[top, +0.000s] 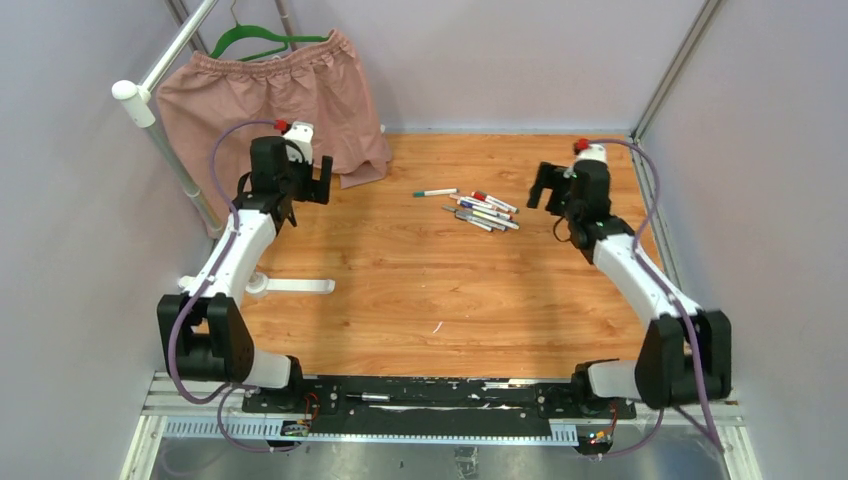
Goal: Open the pen caps
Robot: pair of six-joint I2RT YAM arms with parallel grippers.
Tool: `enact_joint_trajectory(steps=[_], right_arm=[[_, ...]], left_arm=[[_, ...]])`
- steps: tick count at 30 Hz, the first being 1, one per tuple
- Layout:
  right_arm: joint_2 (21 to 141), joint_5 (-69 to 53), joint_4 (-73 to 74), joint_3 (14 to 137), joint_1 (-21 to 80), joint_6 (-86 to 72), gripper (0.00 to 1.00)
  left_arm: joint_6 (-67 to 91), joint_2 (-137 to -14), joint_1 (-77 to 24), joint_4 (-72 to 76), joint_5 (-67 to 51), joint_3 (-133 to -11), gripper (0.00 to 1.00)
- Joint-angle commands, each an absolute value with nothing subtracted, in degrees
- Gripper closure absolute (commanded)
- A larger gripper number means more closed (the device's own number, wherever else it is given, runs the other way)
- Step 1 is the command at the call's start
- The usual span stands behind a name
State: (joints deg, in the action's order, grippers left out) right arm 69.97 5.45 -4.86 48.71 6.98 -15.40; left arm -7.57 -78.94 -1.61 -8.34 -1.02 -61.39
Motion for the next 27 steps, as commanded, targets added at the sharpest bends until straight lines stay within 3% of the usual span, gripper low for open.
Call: enact_joint_trajectory(steps=[1,11,19,27], right_arm=[[82.7,-2.6,4.7,60.7,14.9,-7.4,0.01],[113.1,-15.9,14.7,90.6,22.4,6.5,0.0],[126.7,-26.5,15.5,104.7,24.1,11.0,0.0],[136.3,-27.8,17.4,116.0,25.7,11.3,0.0]], left_arm=[[-10.1,-82.7,-1.1,-33.3,-8.2,-67.0,0.0],[-12.5,-78.9,-1.2,-36.5,-16.6,-66.5,0.0],[-14.3,-76.9,-1.2,-36.6,-20.7,-65.6,0.0],[-15.7,-75.7,-1.2,-37.0,-21.4,-65.1,0.0]])
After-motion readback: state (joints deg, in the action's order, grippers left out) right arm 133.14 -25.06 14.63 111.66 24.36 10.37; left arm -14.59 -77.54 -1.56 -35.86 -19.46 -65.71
